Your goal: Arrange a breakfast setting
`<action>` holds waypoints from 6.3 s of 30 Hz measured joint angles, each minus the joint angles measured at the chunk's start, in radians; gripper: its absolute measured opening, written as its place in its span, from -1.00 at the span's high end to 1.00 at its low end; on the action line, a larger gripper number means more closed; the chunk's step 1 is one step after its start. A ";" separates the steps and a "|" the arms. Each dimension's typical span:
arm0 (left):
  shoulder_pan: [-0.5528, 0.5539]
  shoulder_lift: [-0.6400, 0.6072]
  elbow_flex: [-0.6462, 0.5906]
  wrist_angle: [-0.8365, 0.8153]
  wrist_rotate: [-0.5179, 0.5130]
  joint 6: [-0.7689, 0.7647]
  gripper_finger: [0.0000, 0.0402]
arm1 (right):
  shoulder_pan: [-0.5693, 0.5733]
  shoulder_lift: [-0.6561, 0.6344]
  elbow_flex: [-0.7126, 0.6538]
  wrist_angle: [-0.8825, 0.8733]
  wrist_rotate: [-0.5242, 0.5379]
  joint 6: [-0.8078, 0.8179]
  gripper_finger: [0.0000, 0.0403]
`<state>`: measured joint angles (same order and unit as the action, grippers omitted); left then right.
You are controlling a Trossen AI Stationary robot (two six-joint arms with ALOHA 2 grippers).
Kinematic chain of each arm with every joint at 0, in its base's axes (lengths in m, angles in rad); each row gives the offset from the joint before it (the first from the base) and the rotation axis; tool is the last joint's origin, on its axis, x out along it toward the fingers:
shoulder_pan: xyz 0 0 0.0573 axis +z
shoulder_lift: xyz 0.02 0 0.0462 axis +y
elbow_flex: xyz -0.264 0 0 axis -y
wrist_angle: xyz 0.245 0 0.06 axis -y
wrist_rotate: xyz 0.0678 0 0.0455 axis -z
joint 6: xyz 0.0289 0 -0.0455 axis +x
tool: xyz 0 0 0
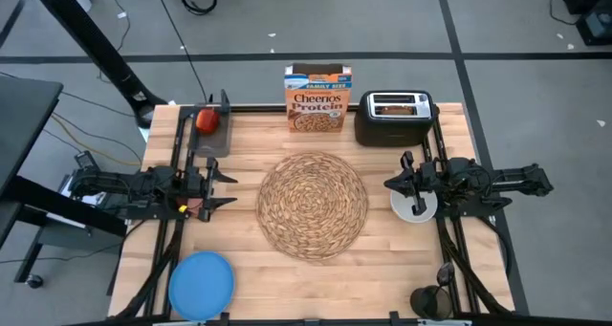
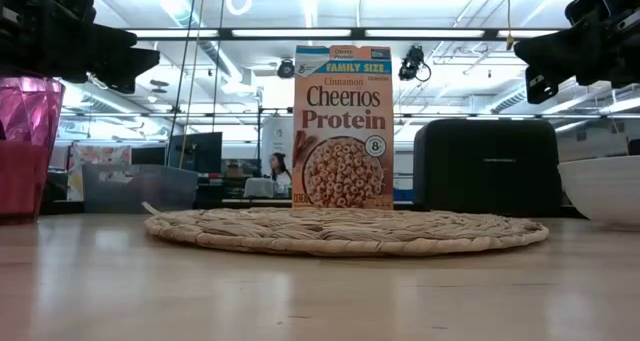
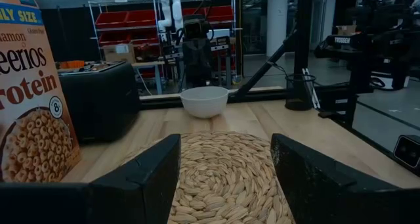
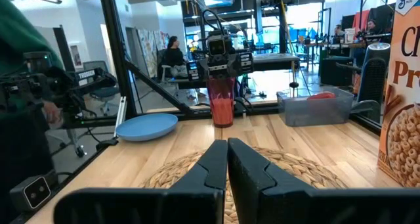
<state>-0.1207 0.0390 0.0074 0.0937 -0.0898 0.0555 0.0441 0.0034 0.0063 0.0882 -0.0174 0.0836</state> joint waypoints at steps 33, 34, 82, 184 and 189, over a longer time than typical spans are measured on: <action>0.000 0.000 0.000 0.000 0.000 0.000 -0.21 | 0.000 0.000 0.000 0.000 0.000 0.000 0.89; 0.000 0.000 0.000 0.000 0.000 0.000 -0.21 | 0.000 0.000 0.000 0.000 0.000 0.000 0.89; -0.383 1.063 1.173 -0.737 -0.149 -0.954 -0.21 | 0.000 0.000 0.000 0.003 -0.001 0.000 0.89; -0.398 1.977 1.540 -1.109 -0.118 0.017 0.92 | 0.419 1.013 0.921 -0.931 0.334 1.003 0.89; -0.397 1.977 1.501 -1.099 -0.118 0.027 0.92 | 0.435 1.161 1.025 -1.137 0.271 1.095 0.71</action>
<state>-0.5175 2.0159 1.5081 -1.0054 -0.2079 0.0822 0.4795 1.1647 1.0318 -1.0483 0.2539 1.1782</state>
